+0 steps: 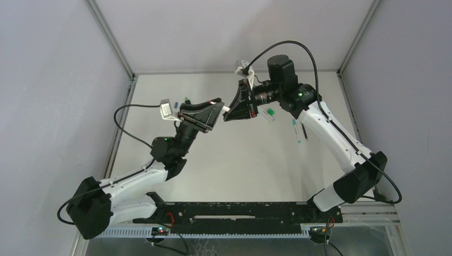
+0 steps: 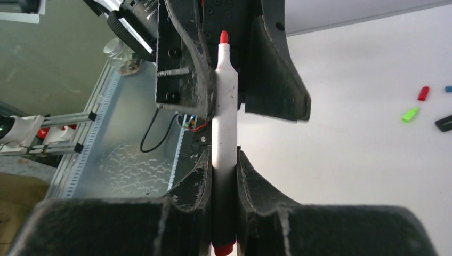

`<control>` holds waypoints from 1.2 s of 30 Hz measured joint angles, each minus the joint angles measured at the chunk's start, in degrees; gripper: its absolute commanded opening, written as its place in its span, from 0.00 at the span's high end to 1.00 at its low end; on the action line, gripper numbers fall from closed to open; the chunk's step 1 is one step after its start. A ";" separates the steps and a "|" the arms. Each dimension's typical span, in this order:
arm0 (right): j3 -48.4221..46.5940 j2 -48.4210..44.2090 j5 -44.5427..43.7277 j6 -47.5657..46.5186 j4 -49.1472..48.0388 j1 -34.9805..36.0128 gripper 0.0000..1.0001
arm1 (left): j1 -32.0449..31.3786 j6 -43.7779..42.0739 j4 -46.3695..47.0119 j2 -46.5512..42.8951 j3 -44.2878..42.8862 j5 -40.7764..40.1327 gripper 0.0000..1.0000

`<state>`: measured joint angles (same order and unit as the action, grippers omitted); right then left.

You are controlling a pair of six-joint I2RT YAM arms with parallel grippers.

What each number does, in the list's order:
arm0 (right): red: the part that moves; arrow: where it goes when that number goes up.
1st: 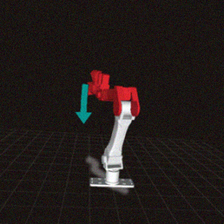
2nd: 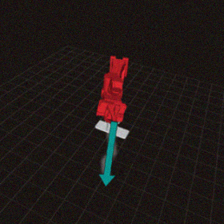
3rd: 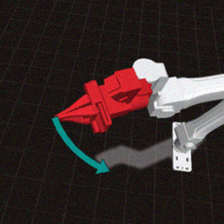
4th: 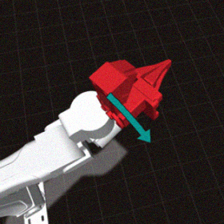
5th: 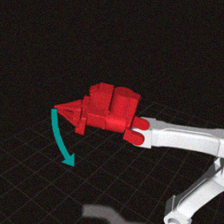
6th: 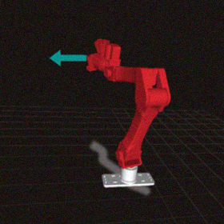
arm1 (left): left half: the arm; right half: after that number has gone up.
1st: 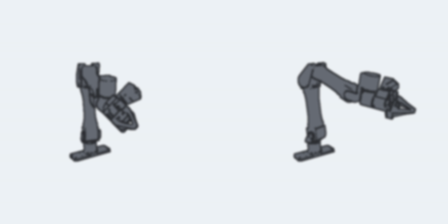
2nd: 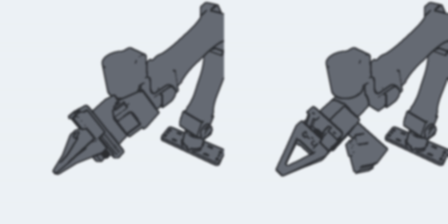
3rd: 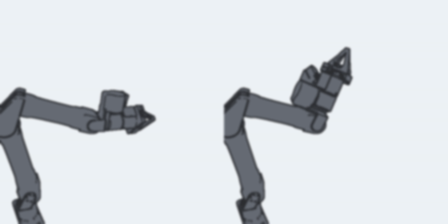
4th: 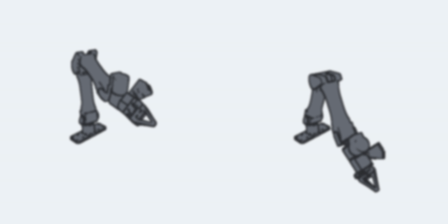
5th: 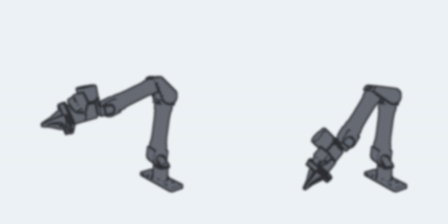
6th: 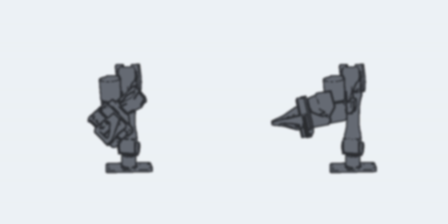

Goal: Insert the pens into the pen caps
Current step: Pick up the pen from the center of the board, then move the pen cap to the center of the board.

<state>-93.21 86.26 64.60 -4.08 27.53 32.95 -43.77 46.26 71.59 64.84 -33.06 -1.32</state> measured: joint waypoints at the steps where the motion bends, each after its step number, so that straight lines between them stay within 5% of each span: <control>1: 0.00 0.17 0.76 -0.11 0.55 -0.37 1.00 | 0.00 -0.22 -1.03 -1.11 0.81 -0.81 0.39; 10: 0.00 1.44 5.25 -3.41 6.99 -5.46 1.00 | 1.38 -4.81 -24.48 -19.19 4.13 -9.18 0.16; 18: -0.02 2.99 5.07 -10.01 16.46 -10.88 1.00 | 5.90 -7.87 -54.01 -26.93 0.20 -12.22 0.11; 27: 10.78 -0.24 3.72 -11.10 16.68 -18.56 1.00 | 21.03 -6.16 -73.07 -19.71 -6.75 -6.25 0.13; 36: 17.31 -1.64 1.92 -11.74 14.60 -23.04 1.00 | 33.62 -0.55 -83.43 0.39 -15.26 -2.38 0.15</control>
<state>-75.90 84.62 66.52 -15.81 42.13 9.91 -10.15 45.71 -11.84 65.23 -48.31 -3.70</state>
